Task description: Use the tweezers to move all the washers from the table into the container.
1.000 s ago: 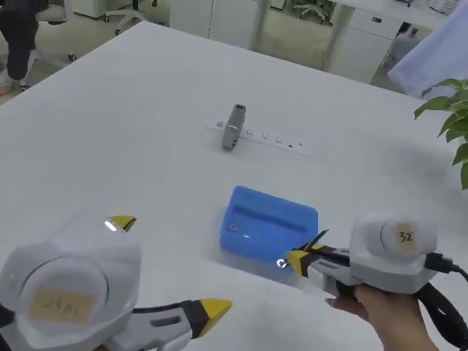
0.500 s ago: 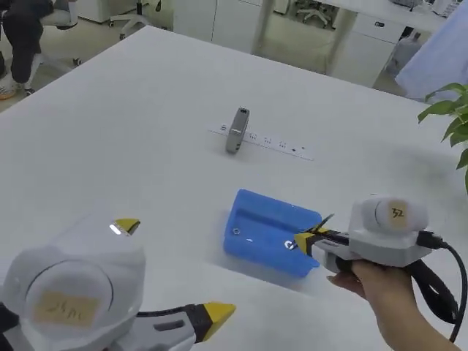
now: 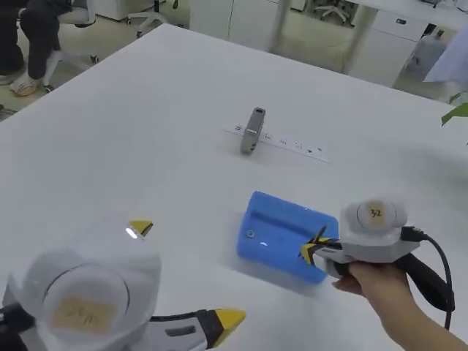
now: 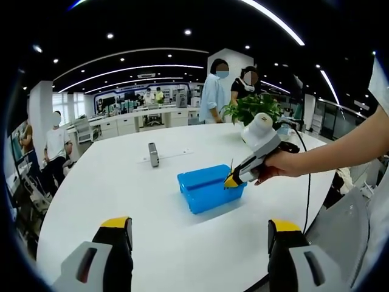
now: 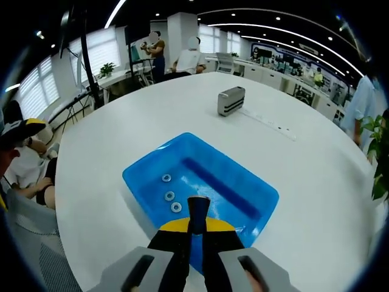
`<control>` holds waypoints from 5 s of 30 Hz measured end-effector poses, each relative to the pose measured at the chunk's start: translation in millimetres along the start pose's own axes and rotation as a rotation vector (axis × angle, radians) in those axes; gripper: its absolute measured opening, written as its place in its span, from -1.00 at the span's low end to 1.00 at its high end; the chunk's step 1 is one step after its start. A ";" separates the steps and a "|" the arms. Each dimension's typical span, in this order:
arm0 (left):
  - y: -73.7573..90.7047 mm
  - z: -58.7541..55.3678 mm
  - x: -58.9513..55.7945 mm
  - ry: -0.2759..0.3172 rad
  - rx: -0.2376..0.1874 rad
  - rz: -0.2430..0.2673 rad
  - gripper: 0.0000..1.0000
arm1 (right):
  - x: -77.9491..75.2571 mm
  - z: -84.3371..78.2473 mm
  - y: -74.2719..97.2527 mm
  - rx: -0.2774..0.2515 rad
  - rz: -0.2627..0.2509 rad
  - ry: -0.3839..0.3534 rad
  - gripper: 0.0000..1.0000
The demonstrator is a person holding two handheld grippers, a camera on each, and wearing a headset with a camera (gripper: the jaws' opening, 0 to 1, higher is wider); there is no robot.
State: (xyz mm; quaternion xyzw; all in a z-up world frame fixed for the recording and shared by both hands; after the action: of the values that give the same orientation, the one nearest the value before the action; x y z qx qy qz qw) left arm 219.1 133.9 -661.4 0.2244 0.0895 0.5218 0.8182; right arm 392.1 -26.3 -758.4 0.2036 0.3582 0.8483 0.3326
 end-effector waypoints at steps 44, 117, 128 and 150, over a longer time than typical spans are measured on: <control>-47.7 70.9 -116.2 -0.377 -0.062 -0.479 -1.00 | 101.9 -46.0 98.6 -0.148 -0.041 0.171 -0.96; -36.2 -18.8 -38.9 0.016 0.116 -0.293 0.81 | 60.0 -89.3 168.5 -0.242 -0.104 -0.208 0.19; -15.8 -1.1 -26.7 0.053 0.072 -0.140 0.97 | 53.2 -87.8 170.2 -0.270 -0.118 -0.226 0.61; -9.2 1.7 -18.3 0.010 0.073 -0.077 0.97 | 39.2 -92.6 179.1 -0.310 -0.186 -0.280 0.98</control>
State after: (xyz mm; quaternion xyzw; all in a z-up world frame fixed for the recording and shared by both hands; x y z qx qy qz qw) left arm 219.1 113.8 -665.8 0.2478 0.1209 0.4875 0.8285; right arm 235.9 -135.8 -682.2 0.2320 0.1913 0.8223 0.4831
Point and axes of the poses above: the centre of the closed fingertips' face, and the gripper's own axes: y roughly backward along the fingers, x roughly to its left, z roughly out of its top, the point moved 4 cm from there along y, roughly backward along the fingers, and after that the axes turned 7 degrees about -y, right-handed, at the moved point
